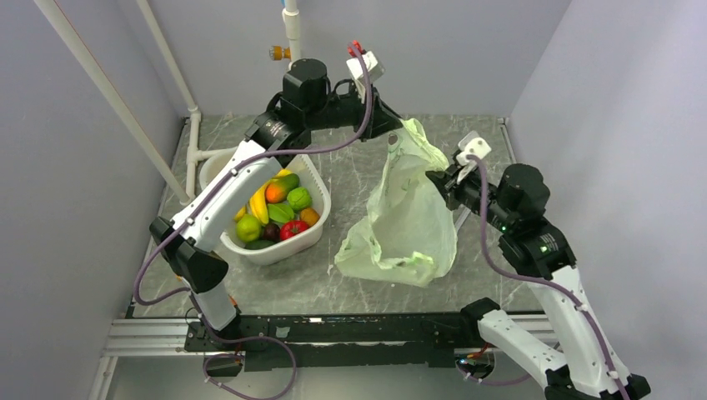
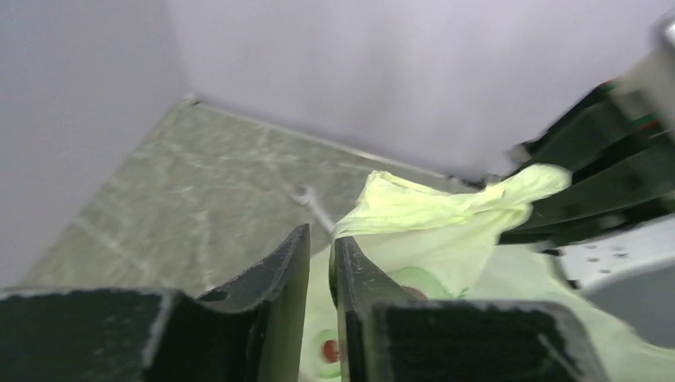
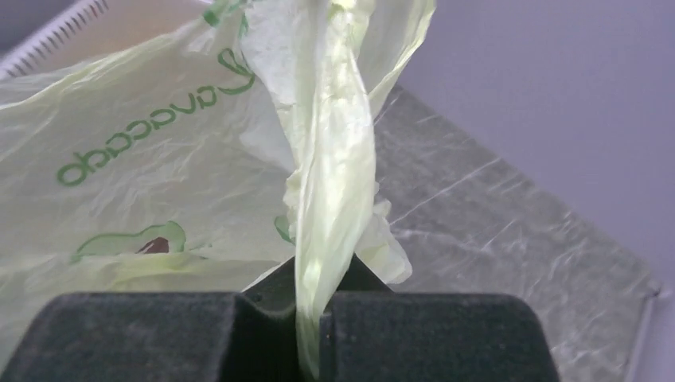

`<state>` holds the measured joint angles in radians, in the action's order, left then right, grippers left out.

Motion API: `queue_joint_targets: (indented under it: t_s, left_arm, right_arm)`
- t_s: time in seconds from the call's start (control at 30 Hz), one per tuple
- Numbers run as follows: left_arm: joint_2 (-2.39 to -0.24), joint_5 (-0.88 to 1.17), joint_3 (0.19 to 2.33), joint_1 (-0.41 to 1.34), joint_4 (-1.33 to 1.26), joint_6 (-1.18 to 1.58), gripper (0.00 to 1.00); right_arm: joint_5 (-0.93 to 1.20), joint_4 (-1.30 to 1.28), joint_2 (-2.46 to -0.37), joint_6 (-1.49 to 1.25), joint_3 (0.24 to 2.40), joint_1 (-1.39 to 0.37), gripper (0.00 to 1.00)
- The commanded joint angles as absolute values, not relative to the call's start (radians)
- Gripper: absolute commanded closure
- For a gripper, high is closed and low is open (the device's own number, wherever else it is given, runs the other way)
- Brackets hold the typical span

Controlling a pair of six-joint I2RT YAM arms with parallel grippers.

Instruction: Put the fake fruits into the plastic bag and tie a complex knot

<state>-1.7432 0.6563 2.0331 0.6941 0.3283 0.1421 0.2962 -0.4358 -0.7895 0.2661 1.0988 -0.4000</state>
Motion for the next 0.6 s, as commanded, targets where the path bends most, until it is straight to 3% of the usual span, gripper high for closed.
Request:
queue_joint_targets:
  t_s: [0.0, 0.1, 0.13, 0.2, 0.27, 0.47, 0.57]
  left_arm:
    - [-1.695, 0.371, 1.979, 0.685, 0.409, -0.142, 0.74]
    - [-1.729, 0.325, 2.000, 0.668, 0.498, -0.159, 0.69]
    - [-1.726, 0.328, 1.988, 0.653, 0.499, -0.139, 0.62]
    - [-1.703, 0.377, 1.955, 0.616, 0.483, -0.094, 0.25]
    - [-1.665, 0.485, 1.924, 0.577, 0.477, -0.068, 0.02]
    - [-1.485, 0.667, 1.741, 0.425, 0.614, -0.148, 0.01]
    - [-1.386, 0.572, 1.591, 0.291, 0.671, -0.120, 0.01]
  right_arm:
    - [0.226, -0.733, -0.782, -0.043, 1.175, -0.397, 1.00]
    - [0.229, -0.771, -0.798, -0.144, 1.162, -0.387, 1.00]
    - [0.250, -0.778, -0.806, -0.169, 1.154, -0.373, 1.00]
    - [0.256, -0.789, -0.821, -0.216, 1.133, -0.354, 1.00]
    - [0.238, -0.796, -0.835, -0.252, 1.110, -0.345, 1.00]
    - [0.115, -0.810, -0.868, -0.370, 1.126, -0.332, 1.00]
    - [0.031, -0.827, -0.901, -0.415, 1.204, -0.332, 1.00]
